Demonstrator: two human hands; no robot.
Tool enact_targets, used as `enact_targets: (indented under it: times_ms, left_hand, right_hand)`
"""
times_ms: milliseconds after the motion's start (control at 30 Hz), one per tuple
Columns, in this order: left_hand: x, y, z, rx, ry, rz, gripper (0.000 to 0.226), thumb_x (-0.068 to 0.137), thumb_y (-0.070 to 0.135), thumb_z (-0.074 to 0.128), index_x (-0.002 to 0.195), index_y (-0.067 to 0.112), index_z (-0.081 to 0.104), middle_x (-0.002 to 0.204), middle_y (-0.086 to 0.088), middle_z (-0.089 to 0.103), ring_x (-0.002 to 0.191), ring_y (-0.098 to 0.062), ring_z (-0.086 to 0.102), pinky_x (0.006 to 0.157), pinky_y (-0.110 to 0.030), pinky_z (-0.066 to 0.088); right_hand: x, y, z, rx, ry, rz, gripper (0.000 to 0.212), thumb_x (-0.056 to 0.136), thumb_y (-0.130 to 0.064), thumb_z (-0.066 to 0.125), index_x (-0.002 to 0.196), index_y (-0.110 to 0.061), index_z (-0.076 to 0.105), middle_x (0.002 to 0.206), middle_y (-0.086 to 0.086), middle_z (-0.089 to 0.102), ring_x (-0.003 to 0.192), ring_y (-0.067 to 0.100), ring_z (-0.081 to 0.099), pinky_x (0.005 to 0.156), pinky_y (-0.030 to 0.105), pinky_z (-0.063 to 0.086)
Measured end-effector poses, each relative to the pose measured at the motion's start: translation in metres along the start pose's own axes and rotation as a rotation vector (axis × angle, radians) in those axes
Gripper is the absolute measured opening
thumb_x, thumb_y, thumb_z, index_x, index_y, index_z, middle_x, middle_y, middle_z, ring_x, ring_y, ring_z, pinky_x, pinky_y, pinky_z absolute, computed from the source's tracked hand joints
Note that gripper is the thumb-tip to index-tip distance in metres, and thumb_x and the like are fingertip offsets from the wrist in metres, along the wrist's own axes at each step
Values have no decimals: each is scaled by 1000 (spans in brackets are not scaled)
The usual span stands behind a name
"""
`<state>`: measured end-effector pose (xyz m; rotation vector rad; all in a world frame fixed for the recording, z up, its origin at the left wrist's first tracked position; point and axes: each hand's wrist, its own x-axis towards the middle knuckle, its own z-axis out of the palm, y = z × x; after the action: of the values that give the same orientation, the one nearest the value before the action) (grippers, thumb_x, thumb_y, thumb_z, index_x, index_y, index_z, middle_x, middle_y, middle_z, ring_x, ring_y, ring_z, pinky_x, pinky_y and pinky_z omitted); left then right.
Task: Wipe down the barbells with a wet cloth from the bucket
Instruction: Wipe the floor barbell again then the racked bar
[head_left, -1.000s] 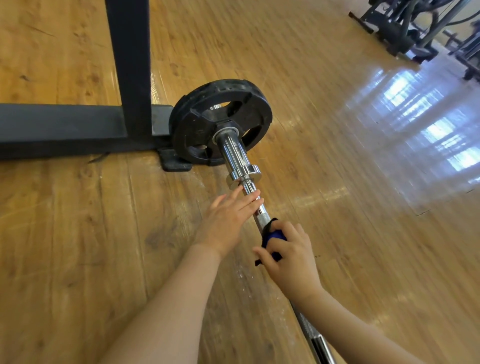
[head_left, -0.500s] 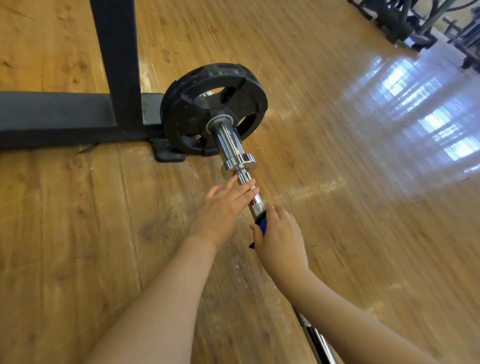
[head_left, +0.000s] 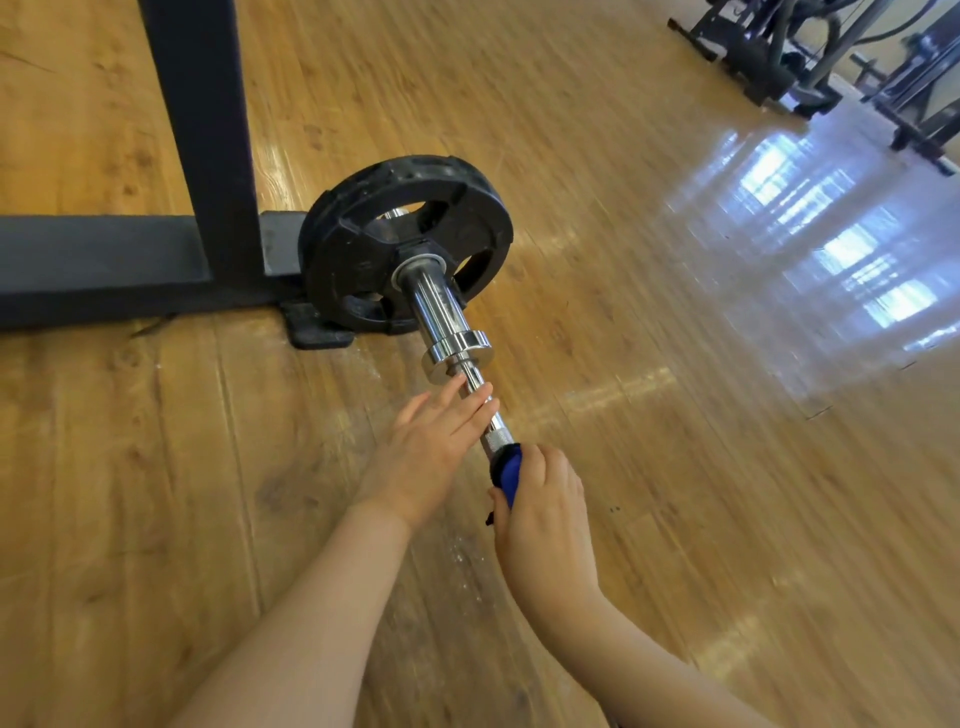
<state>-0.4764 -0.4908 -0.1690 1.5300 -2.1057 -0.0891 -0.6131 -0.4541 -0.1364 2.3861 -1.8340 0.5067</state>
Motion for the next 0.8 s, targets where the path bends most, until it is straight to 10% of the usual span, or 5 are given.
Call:
enact_targets:
  times_ms: [167, 467, 633, 800]
  left_hand:
    - [-2, -3, 1, -4, -27, 39, 82, 50, -15, 79, 126, 8, 59, 133, -5, 57, 123, -29, 54, 95, -45, 47]
    - [5, -19, -12, 78, -44, 191, 82, 47, -14, 76, 124, 9, 62, 128, -6, 61, 120, -26, 56, 94, -42, 47]
    - [2, -17, -3, 73, 50, 227, 53, 74, -5, 41, 121, 8, 64, 127, -6, 62, 117, -24, 59, 99, -34, 43]
    - [3, -18, -9, 108, -17, 200, 77, 51, -10, 75, 124, 8, 61, 130, -6, 59, 120, -25, 56, 94, -40, 48]
  right_hand:
    - [32, -12, 14, -30, 6, -4, 32, 55, 2, 80, 74, -9, 58, 65, 2, 53, 53, 19, 52, 50, 30, 47]
    - [7, -7, 3, -209, -93, 36, 63, 44, -12, 89, 102, 0, 68, 83, 7, 66, 69, 24, 65, 54, 37, 55]
    - [28, -17, 9, -209, -70, -2, 40, 41, -4, 84, 74, -8, 62, 62, 2, 53, 49, 19, 50, 42, 29, 39]
    - [9, -5, 0, -168, -184, 13, 71, 49, -10, 85, 116, -3, 60, 93, 8, 62, 69, 22, 61, 50, 30, 51]
